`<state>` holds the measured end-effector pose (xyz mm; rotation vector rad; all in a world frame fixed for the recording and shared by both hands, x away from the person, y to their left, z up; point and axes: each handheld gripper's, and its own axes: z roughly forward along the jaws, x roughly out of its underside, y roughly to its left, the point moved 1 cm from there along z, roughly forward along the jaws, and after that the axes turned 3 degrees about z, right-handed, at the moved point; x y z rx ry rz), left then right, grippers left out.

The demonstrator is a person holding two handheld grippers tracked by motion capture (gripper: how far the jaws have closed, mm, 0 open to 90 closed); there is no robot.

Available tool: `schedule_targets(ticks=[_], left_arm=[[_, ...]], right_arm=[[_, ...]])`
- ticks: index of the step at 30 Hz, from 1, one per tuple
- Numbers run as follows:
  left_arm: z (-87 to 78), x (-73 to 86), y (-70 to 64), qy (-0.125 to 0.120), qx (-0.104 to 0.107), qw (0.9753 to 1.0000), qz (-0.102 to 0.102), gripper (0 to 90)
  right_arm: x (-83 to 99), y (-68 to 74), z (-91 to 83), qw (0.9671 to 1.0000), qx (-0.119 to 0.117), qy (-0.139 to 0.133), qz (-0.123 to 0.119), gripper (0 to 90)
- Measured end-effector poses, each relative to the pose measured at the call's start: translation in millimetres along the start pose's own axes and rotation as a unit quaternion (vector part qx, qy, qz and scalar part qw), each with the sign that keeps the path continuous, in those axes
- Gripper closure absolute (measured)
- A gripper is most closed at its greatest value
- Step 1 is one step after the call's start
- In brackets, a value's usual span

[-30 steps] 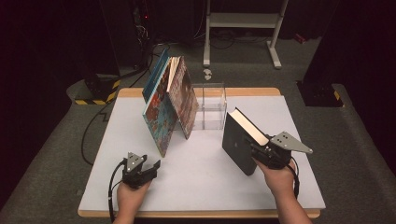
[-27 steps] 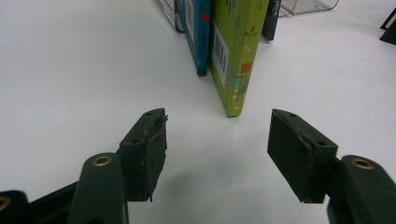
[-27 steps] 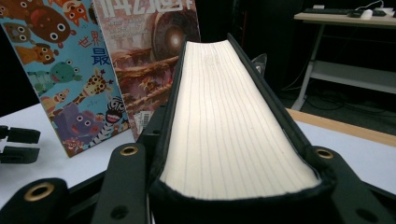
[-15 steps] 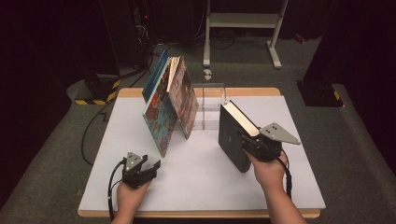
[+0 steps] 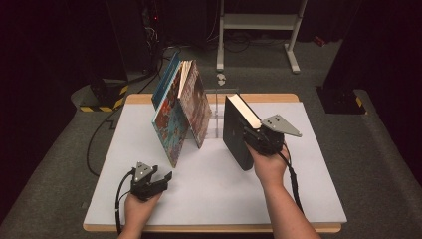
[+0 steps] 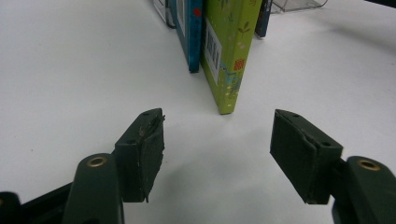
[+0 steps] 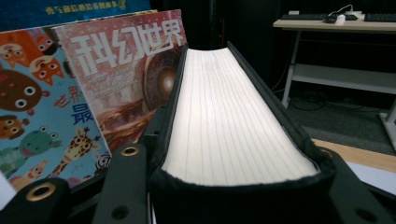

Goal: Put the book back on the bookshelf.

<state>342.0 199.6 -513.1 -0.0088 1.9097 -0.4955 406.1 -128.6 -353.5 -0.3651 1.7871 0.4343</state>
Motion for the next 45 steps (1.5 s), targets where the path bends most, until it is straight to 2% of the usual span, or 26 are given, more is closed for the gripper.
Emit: schedule_targets(ticks=[8,16,17,18,25,30,35,45], left_arm=[[0.0,-0.2,0.2,-0.001,0.001,1.0000,-0.005,35.1],[-0.1,-0.4,0.5,-0.001,0.001,1.0000,-0.006,35.2],[-0.1,-0.4,0.5,-0.001,0.001,1.0000,-0.006,35.2],[-0.1,-0.4,0.7,0.000,0.001,1.0000,-0.006,35.2],[-0.7,-0.8,1.3,-0.001,0.005,0.9999,-0.010,35.3],[-0.7,-0.9,1.3,-0.001,0.006,0.9999,-0.013,35.3],[-0.7,-1.1,1.6,-0.001,0.007,0.9999,-0.013,35.4],[-0.9,-1.3,1.5,-0.005,0.009,0.9998,-0.018,35.4]], right_arm=[[-2.7,-2.6,32.9,0.9997,0.022,-0.004,0.007,53.7],[-7.9,-4.0,73.1,0.9989,0.046,-0.008,0.000,53.7],[-7.9,-4.0,73.1,0.9989,0.046,-0.008,0.000,53.7],[-10.3,-2.6,82.8,0.9986,0.052,-0.012,-0.004,53.7],[-15.0,-1.4,109.2,0.9975,0.070,-0.013,-0.003,53.7],[-16.2,-1.2,122.0,0.9964,0.082,-0.016,-0.013,53.7],[-14.8,-1.8,134.5,0.9957,0.092,-0.011,-0.009,53.6],[-6.4,-0.2,149.5,0.9935,0.113,-0.009,-0.013,53.5]])
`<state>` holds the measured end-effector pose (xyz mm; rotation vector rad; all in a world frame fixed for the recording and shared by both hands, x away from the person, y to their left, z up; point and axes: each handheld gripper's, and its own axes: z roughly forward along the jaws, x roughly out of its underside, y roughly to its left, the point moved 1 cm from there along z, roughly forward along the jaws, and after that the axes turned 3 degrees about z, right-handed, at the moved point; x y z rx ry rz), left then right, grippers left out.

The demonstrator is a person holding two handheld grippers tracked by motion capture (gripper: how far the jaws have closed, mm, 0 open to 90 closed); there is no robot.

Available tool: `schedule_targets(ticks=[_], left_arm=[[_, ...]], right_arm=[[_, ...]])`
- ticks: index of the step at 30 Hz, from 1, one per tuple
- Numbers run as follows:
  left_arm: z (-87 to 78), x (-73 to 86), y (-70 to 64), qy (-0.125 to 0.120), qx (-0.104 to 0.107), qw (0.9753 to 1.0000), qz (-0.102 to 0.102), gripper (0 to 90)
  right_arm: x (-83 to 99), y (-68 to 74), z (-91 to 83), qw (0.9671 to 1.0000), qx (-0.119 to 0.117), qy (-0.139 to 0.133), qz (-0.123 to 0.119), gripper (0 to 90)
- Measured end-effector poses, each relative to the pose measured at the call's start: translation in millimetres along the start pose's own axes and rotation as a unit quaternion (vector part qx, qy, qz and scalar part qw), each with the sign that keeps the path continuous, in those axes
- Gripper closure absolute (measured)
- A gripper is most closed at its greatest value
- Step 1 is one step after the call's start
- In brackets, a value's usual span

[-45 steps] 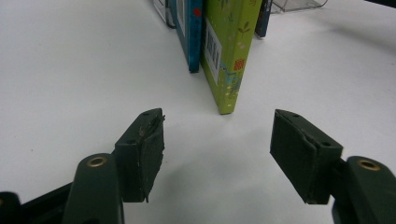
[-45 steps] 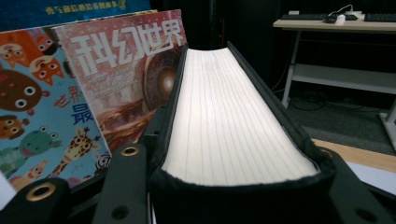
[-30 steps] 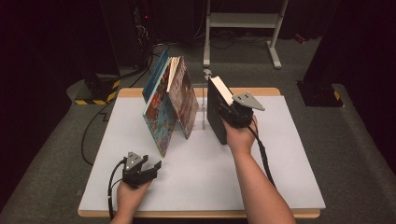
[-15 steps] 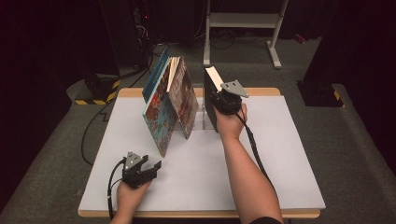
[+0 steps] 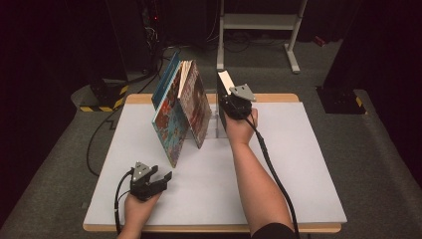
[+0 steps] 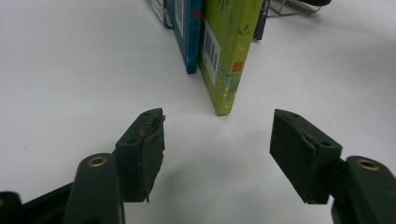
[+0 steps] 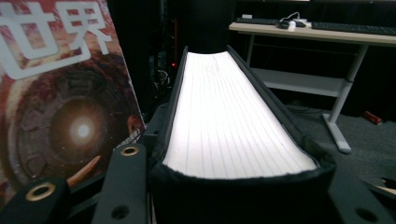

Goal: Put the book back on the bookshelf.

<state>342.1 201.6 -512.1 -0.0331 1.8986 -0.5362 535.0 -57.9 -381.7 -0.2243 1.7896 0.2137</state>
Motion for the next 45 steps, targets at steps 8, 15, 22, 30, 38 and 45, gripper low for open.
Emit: schedule_targets(ticks=[8,15,22,30,38,45], left_arm=[[-0.3,-0.1,0.3,0.001,0.001,1.0000,0.000,35.4],[-0.6,-0.1,0.7,0.004,0.000,1.0000,0.002,35.4],[-0.4,-0.1,0.9,0.004,0.000,1.0000,0.001,35.4],[-0.4,0.1,0.8,0.006,-0.001,1.0000,0.003,35.4],[-0.3,0.2,0.8,0.006,-0.002,1.0000,0.004,35.4],[-0.2,0.3,0.6,0.006,-0.001,1.0000,0.005,35.4]], right_arm=[[6.8,-1.7,-2.3,0.9999,0.005,-0.005,0.013,52.5],[13.0,-3.3,-9.9,0.9999,-0.002,-0.005,0.011,50.9],[14.3,-12.3,-11.5,0.9983,-0.040,0.017,0.038,44.6],[24.0,-23.5,-28.1,0.9950,-0.088,0.031,0.034,42.6],[20.6,-27.9,-36.0,0.9941,-0.103,0.022,0.024,44.2],[22.2,-17.7,-39.2,0.9988,-0.048,0.009,0.010,51.6]])
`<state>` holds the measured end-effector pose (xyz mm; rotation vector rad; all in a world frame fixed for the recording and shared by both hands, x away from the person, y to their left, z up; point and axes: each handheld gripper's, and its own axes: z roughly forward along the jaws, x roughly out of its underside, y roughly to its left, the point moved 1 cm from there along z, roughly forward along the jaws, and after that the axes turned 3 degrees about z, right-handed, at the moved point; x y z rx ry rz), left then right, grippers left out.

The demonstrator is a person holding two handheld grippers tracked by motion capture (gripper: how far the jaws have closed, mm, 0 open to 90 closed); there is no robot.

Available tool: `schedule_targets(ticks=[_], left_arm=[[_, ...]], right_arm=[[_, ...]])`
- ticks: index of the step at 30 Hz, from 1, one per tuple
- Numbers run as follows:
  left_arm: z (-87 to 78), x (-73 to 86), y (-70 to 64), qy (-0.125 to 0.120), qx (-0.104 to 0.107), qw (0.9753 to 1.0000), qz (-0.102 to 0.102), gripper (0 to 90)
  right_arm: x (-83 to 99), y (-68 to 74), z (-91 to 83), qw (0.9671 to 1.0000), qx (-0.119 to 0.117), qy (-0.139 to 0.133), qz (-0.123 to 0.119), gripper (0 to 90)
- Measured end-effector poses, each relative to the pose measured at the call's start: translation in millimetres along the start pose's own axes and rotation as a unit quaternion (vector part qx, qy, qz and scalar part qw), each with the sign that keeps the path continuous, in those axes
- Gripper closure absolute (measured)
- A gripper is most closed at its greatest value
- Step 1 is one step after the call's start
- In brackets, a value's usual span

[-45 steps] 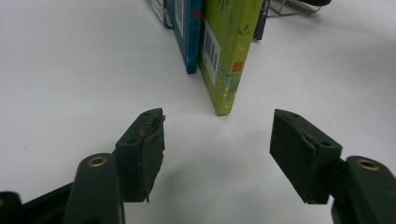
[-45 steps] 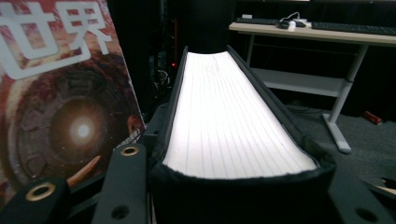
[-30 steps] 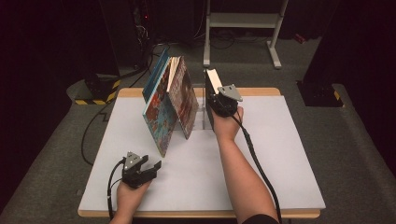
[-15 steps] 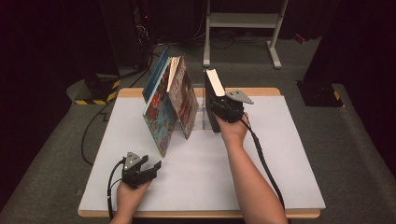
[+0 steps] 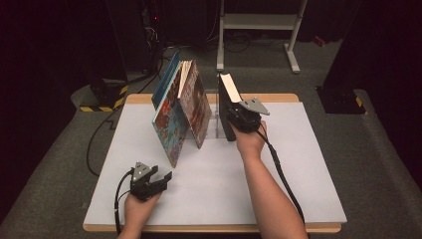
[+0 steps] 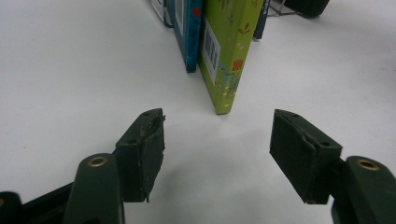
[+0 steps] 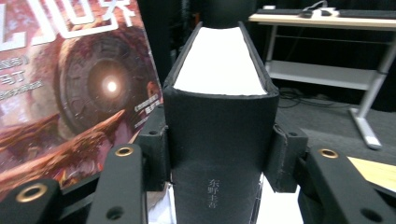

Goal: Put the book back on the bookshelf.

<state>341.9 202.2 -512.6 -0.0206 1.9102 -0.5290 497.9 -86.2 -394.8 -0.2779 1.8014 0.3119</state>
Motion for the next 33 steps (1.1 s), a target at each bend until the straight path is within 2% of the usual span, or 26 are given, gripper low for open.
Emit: schedule_targets(ticks=[8,13,16,18,21,24,26,30,33], left_arm=[[0.0,0.1,-0.1,0.001,0.001,1.0000,0.001,35.5],[0.0,0.1,-0.2,0.001,0.001,1.0000,0.000,35.5],[0.0,0.0,0.0,0.002,0.001,1.0000,0.000,35.6],[-0.1,0.0,0.0,0.002,0.001,1.0000,0.000,35.6],[0.0,-0.1,0.1,0.002,0.001,1.0000,0.000,35.6],[0.0,0.0,0.0,0.002,0.001,1.0000,0.000,35.6],[0.0,0.1,0.1,0.004,0.001,1.0000,0.002,35.6],[0.7,0.3,-0.5,0.003,0.000,1.0000,-0.001,35.6],[0.6,0.2,-0.4,0.003,-0.001,1.0000,-0.001,35.5]], right_arm=[[4.8,15.1,-1.3,0.9984,0.053,-0.018,0.013,52.4],[5.8,19.5,-1.2,0.9966,0.076,-0.023,0.021,52.5],[5.9,21.2,-0.5,0.9962,0.080,-0.024,0.026,51.8],[5.7,19.7,-0.3,0.9971,0.067,-0.022,0.030,49.8],[5.0,13.0,-1.0,0.9984,0.028,-0.012,0.048,46.0],[3.7,5.2,-6.2,0.9987,-0.011,-0.011,0.048,42.8],[3.1,-1.8,-10.5,0.9982,-0.041,-0.007,0.044,42.5],[2.5,-15.7,-17.1,0.9944,-0.095,-0.003,0.045,44.6],[1.7,-20.6,-18.8,0.9931,-0.110,-0.006,0.039,46.5]])
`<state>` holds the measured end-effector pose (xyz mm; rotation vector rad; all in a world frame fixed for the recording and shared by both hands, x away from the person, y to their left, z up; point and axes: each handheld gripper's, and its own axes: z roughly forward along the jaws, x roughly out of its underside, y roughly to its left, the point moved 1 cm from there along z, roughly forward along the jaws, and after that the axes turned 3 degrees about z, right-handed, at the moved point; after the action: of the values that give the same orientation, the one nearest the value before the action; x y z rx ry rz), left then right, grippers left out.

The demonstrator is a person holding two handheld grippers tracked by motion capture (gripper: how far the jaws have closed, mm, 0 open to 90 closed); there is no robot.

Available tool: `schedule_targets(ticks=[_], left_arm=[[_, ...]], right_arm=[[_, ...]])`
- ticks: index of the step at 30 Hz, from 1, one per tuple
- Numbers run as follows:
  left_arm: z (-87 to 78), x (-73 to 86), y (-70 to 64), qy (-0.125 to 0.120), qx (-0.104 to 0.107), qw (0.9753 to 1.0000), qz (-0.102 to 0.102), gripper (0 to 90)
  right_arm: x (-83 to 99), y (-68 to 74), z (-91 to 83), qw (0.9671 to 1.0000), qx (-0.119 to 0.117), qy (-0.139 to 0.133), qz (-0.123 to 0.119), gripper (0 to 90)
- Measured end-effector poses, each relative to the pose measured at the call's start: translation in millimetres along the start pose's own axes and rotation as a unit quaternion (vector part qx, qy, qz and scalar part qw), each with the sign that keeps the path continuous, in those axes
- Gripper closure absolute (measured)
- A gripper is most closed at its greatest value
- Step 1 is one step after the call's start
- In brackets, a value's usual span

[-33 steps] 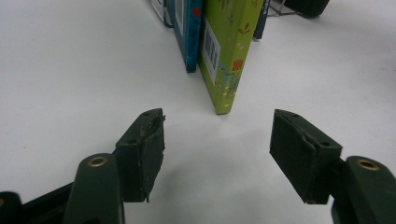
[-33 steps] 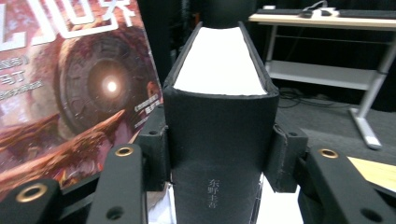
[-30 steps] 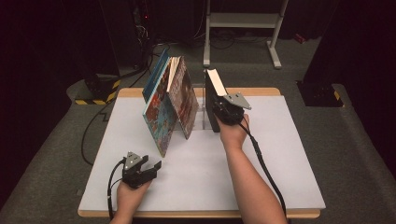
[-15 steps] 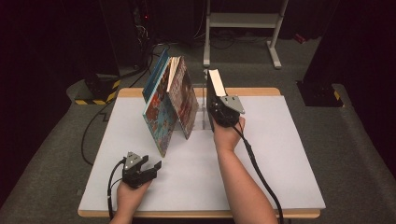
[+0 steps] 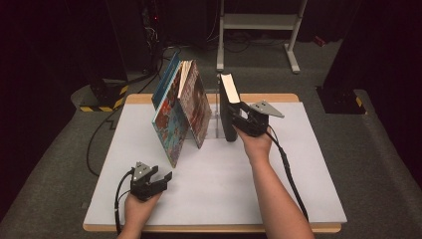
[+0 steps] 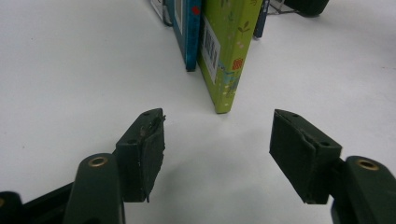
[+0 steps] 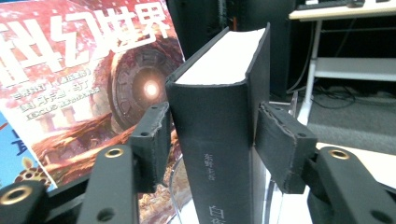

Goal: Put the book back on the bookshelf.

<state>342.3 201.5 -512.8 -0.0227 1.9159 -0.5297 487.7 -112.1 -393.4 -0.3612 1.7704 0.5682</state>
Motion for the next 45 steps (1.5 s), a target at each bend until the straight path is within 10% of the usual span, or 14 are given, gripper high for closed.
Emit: schedule_targets(ticks=[27,45], left_arm=[[0.1,-0.3,0.3,0.000,0.000,1.0000,-0.003,35.5],[0.0,-0.2,0.3,0.001,0.000,1.0000,-0.001,35.5]], right_arm=[[7.9,17.8,12.0,0.9975,0.057,-0.033,0.024,47.2],[6.8,13.1,16.8,0.9975,0.055,-0.034,0.028,45.5]])
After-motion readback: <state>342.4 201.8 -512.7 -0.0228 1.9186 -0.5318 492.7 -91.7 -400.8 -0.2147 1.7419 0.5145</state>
